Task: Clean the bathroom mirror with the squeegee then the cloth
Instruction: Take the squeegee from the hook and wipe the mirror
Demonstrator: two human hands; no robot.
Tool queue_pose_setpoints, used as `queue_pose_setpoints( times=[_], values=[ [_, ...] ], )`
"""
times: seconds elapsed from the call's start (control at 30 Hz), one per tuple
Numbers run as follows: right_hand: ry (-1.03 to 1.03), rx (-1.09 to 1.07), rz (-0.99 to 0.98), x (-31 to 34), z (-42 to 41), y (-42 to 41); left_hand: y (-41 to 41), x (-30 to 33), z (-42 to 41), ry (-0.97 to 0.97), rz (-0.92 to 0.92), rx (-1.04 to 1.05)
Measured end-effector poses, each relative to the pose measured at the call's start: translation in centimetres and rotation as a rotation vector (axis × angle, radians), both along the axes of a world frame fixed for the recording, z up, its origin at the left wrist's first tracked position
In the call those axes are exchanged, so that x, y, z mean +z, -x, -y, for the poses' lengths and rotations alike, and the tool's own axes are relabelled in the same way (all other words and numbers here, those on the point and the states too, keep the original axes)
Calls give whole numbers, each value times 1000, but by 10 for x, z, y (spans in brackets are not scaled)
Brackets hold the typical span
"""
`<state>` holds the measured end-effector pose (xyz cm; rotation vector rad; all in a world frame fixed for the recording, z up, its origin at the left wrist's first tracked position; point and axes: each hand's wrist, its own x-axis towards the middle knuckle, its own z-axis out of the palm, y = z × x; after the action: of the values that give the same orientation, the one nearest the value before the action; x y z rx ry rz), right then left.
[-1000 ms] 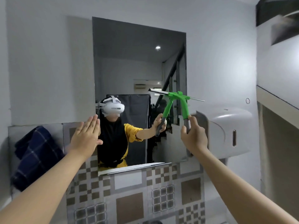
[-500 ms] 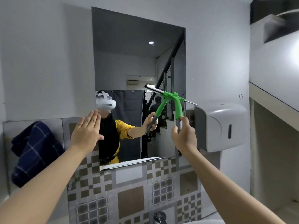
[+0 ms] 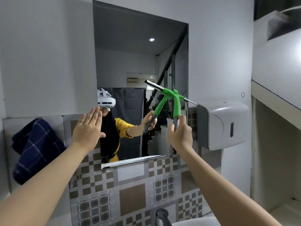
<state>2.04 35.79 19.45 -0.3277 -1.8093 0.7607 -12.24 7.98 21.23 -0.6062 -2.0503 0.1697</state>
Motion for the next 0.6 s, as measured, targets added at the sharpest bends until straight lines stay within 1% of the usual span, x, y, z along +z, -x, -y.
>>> queue_pose_setpoints(
  times=[0.17,0.4,0.6],
  values=[
    [27,1,4,-3,1,-2,4,-1,0,6,7,14],
    [90,23,3,-25,14,-9,7,-2,-1,9,-48,46],
    [334,177,-54,-12,63,-6,5,-1,0,8,-57,39]
  ],
)
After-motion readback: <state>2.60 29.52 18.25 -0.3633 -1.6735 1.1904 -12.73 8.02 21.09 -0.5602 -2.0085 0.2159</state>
